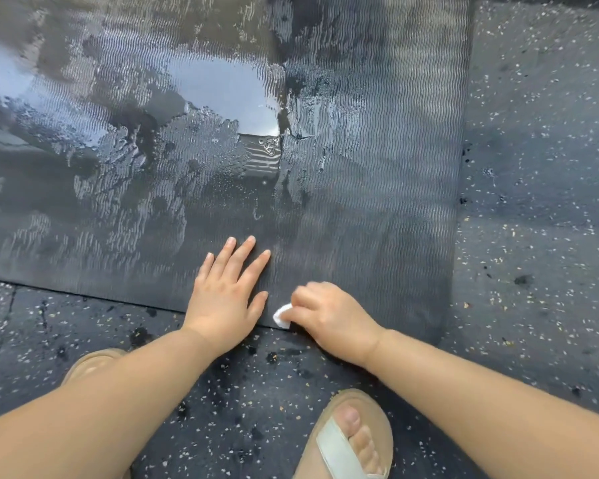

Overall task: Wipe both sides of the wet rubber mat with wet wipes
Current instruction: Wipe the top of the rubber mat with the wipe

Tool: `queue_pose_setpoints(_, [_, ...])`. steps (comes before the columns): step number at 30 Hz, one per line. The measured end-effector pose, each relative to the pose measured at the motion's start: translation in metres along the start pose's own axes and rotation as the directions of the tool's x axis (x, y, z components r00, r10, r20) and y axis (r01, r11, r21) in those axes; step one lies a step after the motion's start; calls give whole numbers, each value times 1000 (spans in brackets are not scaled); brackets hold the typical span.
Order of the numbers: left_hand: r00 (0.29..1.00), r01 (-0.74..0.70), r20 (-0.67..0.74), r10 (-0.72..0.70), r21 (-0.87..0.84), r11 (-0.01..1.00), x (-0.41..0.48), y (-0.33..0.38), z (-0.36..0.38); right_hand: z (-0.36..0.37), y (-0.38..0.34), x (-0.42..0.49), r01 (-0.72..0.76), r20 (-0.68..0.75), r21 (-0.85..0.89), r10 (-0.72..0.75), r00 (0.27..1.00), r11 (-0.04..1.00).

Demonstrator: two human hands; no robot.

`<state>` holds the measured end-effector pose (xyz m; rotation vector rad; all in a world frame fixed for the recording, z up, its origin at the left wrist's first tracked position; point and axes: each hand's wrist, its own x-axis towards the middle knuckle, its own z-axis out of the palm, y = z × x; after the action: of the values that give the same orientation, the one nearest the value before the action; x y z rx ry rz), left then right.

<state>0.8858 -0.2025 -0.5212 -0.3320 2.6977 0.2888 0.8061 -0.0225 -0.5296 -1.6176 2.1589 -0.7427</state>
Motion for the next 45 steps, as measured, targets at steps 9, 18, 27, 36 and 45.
queue_pose_setpoints(9, [983,-38,185,7,168,985,16,-1,-40,-64,128,104,-533,-378,-54,477,793,844])
queue_pose_setpoints(18, [999,-33,-14,34,59,998,84,-18,-69,-20,29,40,-297,-183,-6,291,939,955])
queue_pose_setpoints(27, [999,48,17,-51,125,991,109,-49,-43,-55,75,87,-175,-132,-53,167,977,983])
queue_pose_setpoints(36, [995,40,-90,-33,77,996,100,-54,-15,-87,161,206,-560,-412,-121,472,780,820])
queue_pose_setpoints(45, [967,-24,-254,27,16,1000,93,-46,-18,-20,46,81,-215,-154,-68,202,967,974])
